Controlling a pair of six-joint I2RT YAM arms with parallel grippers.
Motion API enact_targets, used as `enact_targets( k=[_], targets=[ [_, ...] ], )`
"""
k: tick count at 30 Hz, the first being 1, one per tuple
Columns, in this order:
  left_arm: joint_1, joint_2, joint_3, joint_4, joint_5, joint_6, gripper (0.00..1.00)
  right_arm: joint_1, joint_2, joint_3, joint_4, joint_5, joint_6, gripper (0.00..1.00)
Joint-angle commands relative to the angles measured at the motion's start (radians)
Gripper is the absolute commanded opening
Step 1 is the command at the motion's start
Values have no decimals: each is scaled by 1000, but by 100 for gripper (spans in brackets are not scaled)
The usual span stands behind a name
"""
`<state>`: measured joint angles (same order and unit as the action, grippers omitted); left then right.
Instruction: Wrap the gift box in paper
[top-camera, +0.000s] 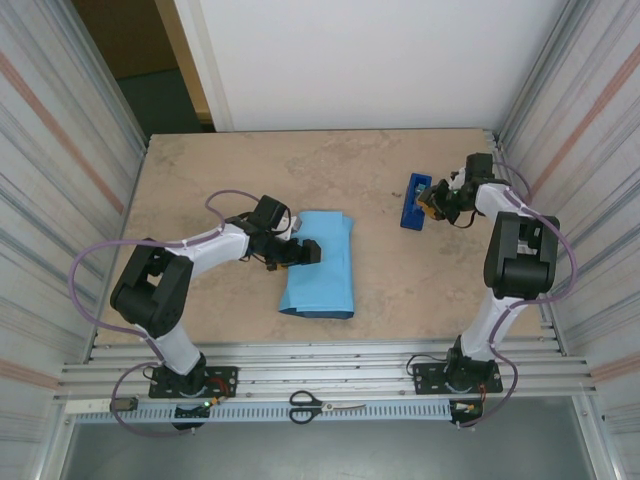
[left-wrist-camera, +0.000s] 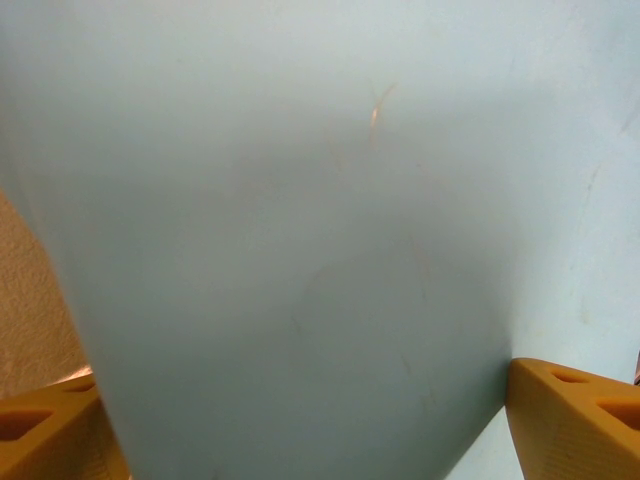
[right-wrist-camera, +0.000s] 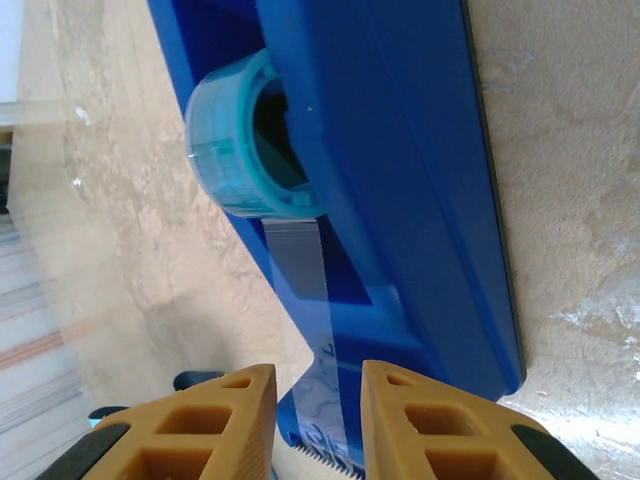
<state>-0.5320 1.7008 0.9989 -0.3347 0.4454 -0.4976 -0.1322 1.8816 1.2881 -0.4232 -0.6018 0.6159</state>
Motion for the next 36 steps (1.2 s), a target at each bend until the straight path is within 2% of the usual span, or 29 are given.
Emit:
enact_targets(
  k=[1,13,36],
  targets=[
    [-18,94,-58,-63,-75,36,89,-7,39,41,5,-53,-14,28],
    [-19,99,-55,-57,-70,33,89,-7,89,69,3,-81,-19,22],
    [-20,111,-51,-56,-58,36,89,-23,86,51,17,-93,-15,21]
  ],
)
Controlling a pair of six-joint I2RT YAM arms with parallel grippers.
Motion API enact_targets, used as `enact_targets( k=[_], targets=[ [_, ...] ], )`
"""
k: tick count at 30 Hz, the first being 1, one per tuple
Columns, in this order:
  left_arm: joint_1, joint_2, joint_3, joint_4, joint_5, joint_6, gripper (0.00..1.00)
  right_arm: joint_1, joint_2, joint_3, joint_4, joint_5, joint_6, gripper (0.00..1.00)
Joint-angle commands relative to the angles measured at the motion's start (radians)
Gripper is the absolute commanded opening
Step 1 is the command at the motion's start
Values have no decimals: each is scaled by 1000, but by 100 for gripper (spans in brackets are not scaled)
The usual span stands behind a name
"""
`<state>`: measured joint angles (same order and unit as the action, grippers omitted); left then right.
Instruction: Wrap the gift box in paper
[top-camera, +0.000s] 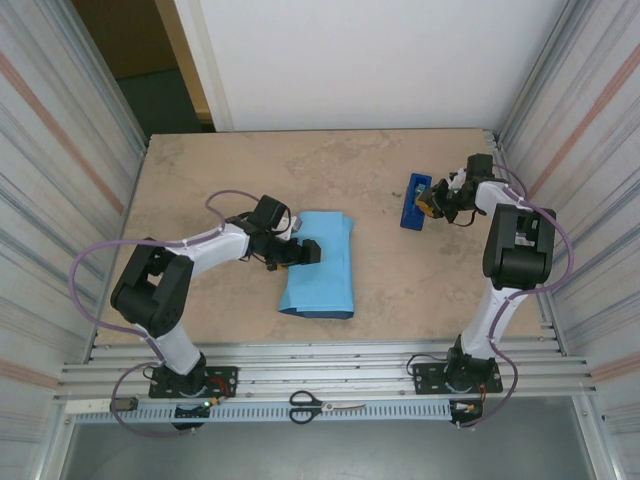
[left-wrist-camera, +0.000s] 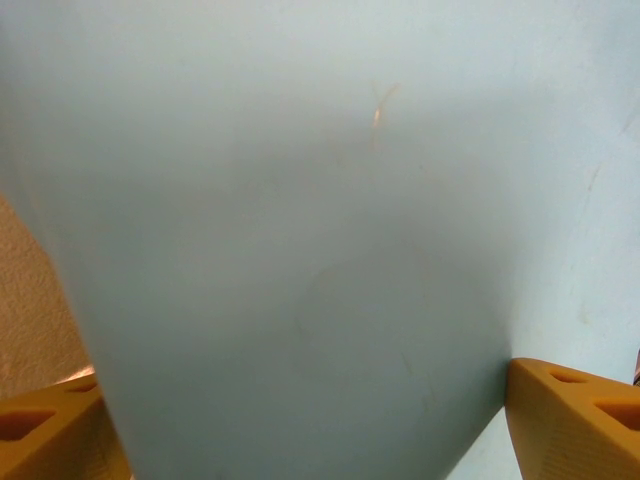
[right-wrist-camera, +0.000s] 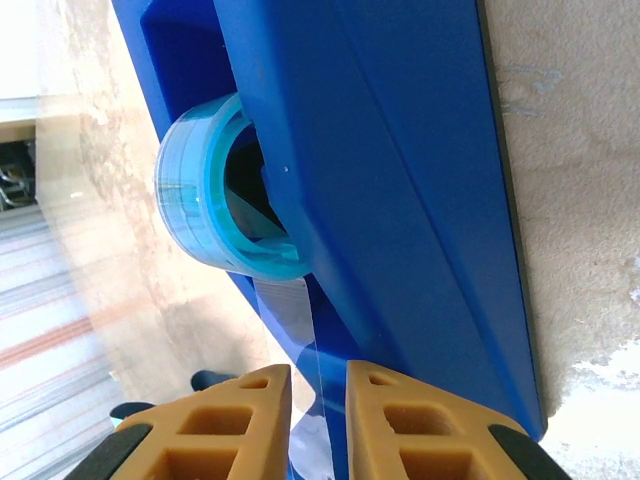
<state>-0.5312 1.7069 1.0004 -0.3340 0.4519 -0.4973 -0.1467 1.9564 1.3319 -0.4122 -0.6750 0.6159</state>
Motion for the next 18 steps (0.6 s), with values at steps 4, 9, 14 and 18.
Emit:
enact_targets(
  k=[4,9,14,18],
  targets=[
    [-21,105,-54,-57,-64,34,89,-8,13,4,12,-29,-12,17],
    [-21,105,-54,-57,-65,33,89,-10,9,0,12,-23,-12,13],
    [-21,105,-54,-54,-64,32,88,-11,6,-1,13,-27,-7,12],
    [-21,110,-52,-56,-62,35,88,-11,10,6,21,-47,9,5]
  ],
)
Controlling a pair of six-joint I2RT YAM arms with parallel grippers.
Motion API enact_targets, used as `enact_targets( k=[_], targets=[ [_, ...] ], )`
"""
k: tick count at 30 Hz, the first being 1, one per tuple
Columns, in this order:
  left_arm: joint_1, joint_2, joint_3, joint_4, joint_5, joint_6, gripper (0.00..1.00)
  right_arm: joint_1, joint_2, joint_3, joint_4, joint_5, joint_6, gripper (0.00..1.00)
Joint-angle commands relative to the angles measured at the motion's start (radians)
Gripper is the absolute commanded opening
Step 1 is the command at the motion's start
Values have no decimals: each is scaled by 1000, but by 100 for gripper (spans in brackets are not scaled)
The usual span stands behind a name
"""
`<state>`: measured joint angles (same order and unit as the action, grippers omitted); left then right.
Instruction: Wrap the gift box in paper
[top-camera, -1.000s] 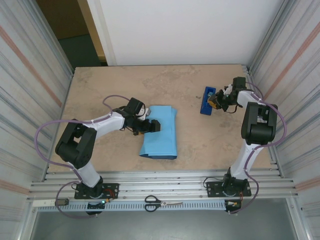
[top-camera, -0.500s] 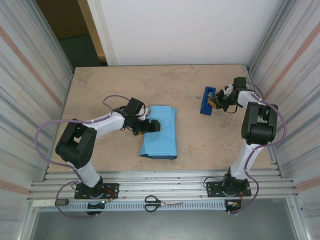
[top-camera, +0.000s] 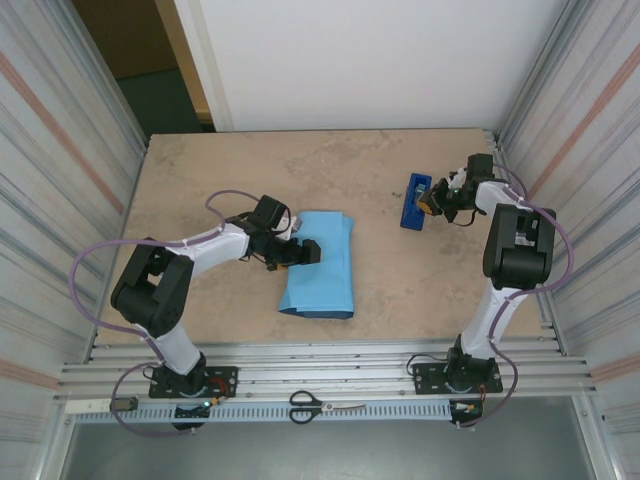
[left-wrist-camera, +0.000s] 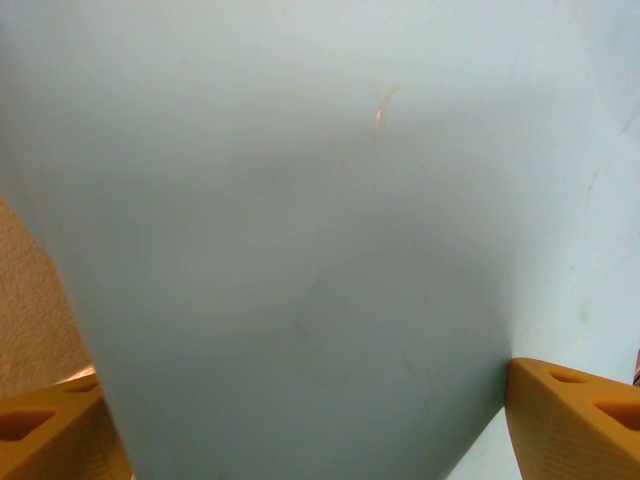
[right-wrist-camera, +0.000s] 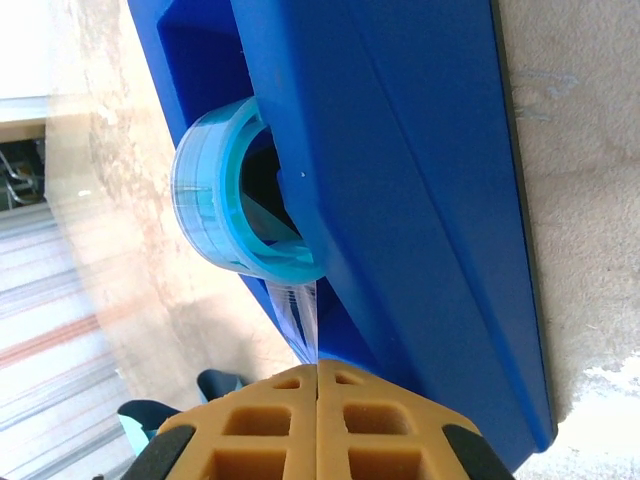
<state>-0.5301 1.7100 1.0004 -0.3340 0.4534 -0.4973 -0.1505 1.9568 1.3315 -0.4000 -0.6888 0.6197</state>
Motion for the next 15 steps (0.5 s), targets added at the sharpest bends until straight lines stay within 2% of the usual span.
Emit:
enact_targets(
  k=[1,15],
  targets=[
    [-22,106,-52,-56,-66,34,88,-8,8,7,12,-46,12,1],
    [-23,125,-65,-38,-73,25,88,-9,-73,43,-19,-92,59,0]
  ],
)
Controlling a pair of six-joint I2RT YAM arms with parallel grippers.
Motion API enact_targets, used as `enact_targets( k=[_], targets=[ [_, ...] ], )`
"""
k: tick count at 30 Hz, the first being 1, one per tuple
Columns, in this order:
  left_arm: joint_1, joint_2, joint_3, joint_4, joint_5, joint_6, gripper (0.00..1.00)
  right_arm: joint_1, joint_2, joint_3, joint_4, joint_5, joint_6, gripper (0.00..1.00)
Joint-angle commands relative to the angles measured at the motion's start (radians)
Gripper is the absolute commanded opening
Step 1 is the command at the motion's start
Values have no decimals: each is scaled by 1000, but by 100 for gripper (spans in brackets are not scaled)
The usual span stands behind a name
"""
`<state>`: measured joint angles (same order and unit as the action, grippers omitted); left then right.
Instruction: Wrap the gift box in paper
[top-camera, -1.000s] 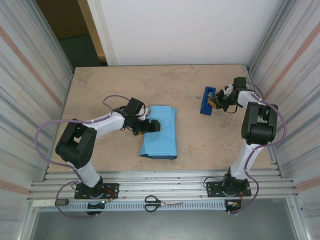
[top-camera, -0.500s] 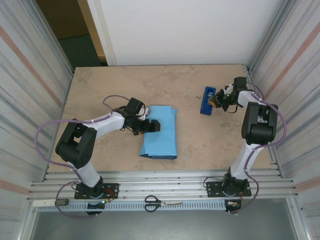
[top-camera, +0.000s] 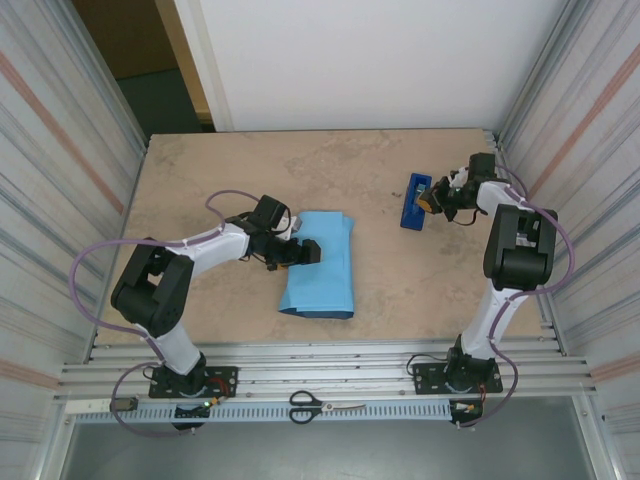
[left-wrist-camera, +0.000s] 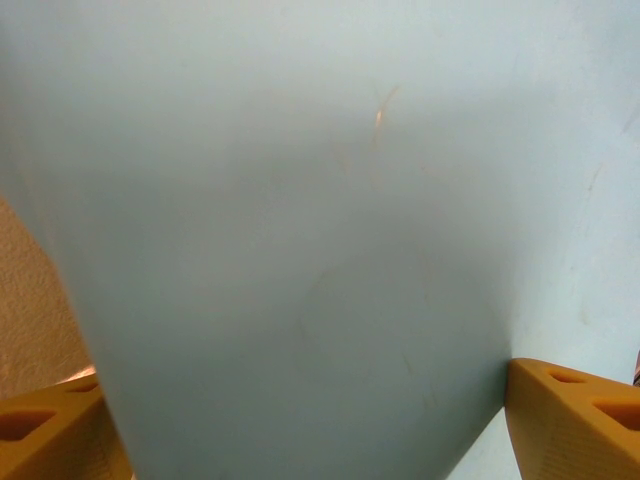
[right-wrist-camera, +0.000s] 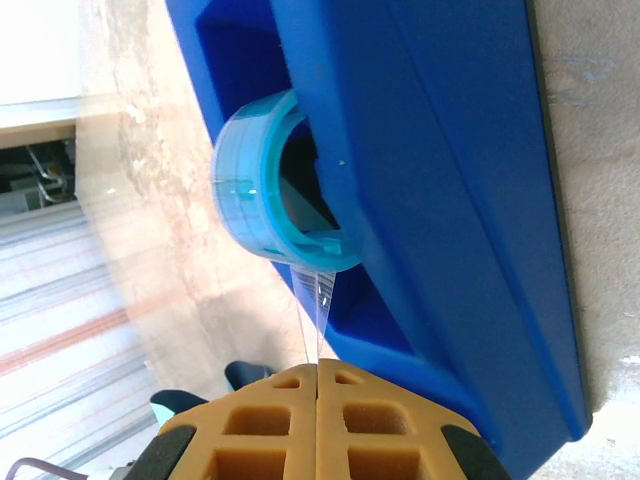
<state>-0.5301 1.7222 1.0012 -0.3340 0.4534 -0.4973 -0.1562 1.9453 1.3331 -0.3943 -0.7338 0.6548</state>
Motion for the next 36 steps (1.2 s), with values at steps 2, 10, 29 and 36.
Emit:
enact_targets(
  k=[2,10,29,36],
  targets=[
    [-23,114,-65,-38,-73,26,88,-4,-71,41,-30,-56,26,0],
    [-24,116,-73,-31,-74,23,88,2,-157,-46,-37,-72,44,0],
    [-25,116,-76,-23,-65,24,87,50,-331,-416,78,-47,78,0],
    [-25,111,-84,-21,-68,25,87,55,-299,-464,115,-19,66,0]
  ],
)
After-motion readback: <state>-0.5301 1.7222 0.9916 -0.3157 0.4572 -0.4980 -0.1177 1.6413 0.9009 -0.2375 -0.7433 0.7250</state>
